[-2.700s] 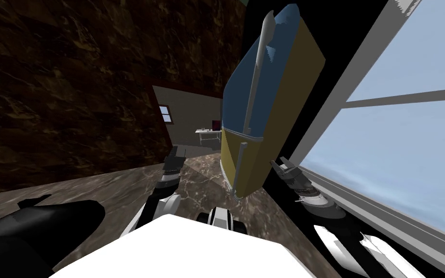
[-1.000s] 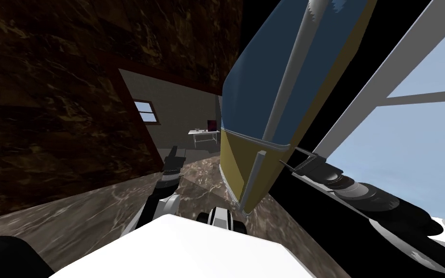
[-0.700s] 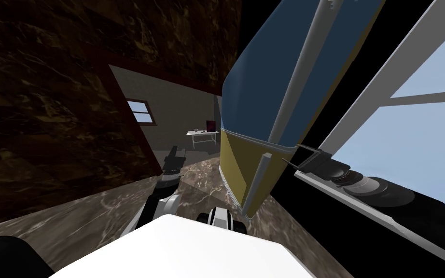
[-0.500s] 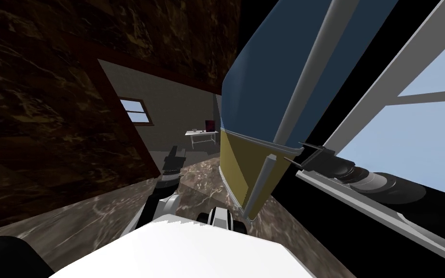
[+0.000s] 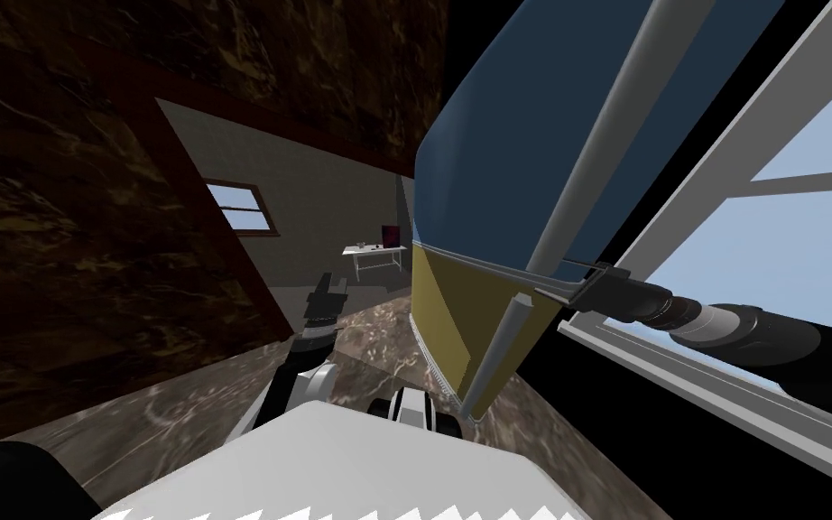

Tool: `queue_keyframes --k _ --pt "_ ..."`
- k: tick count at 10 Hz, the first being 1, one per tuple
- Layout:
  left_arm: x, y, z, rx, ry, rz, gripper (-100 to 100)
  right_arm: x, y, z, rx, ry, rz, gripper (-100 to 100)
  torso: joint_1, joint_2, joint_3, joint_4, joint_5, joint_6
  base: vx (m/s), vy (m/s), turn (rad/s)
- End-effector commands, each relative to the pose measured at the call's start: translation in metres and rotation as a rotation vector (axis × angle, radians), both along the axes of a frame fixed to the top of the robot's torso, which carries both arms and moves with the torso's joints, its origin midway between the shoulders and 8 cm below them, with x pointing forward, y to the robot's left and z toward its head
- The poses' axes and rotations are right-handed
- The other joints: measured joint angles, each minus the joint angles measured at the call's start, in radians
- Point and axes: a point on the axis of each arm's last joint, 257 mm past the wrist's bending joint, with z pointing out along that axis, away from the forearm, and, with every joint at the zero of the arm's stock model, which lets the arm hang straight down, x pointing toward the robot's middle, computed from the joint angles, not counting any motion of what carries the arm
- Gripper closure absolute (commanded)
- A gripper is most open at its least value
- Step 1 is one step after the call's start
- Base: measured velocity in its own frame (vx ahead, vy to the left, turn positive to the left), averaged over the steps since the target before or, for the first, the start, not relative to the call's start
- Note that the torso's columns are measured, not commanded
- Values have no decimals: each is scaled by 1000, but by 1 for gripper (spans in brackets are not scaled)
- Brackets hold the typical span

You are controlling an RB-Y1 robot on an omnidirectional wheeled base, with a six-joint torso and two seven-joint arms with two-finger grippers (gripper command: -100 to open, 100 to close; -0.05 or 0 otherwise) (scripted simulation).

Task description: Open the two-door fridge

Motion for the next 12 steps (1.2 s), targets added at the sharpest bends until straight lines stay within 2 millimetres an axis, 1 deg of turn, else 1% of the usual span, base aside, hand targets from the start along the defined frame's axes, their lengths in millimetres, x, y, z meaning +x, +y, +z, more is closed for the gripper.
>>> queue_keyframes --k 1,3,4,5,6,7,8,9,12 --pt "0 0 0 0 0 0 0 7 -10 2 -2 -1 -31 -100 0 0 0 -1 0 0 -48 13 130" --pt "0 0 0 0 0 0 0 15 -22 5 0 -2 -70 -100 5 -3 -2 -2 2 -1 -77 24 198" --pt "0 0 0 0 0 0 0 11 -17 2 0 6 -55 -100 8 -6 -5 -2 3 -4 -42 9 25" --pt "0 0 0 0 0 0 0 5 -8 2 -3 -1 -24 100 6 -7 -4 -3 2 0 46 -24 -259" --pt "0 0 0 0 0 0 0 0 -1 0 -4 -2 -1 100 2 -6 -3 -3 0 4 91 -39 -269" --pt "0 0 0 0 0 0 0 2 -4 2 -1 -2 -19 100 -3 -4 -1 -3 -3 3 37 -15 -62" --pt "0 0 0 0 0 0 0 7 -11 5 22 23 -36 -100 -2 0 1 -3 -3 1 -7 46 -51" --pt "0 0 0 0 0 0 0 9 -15 6 34 34 -46 -100 2 1 2 -2 -2 2 -8 82 -44" --pt "0 0 0 0 0 0 0 17 -28 12 69 68 -77 -100 2 2 2 0 -1 3 -13 79 -35"
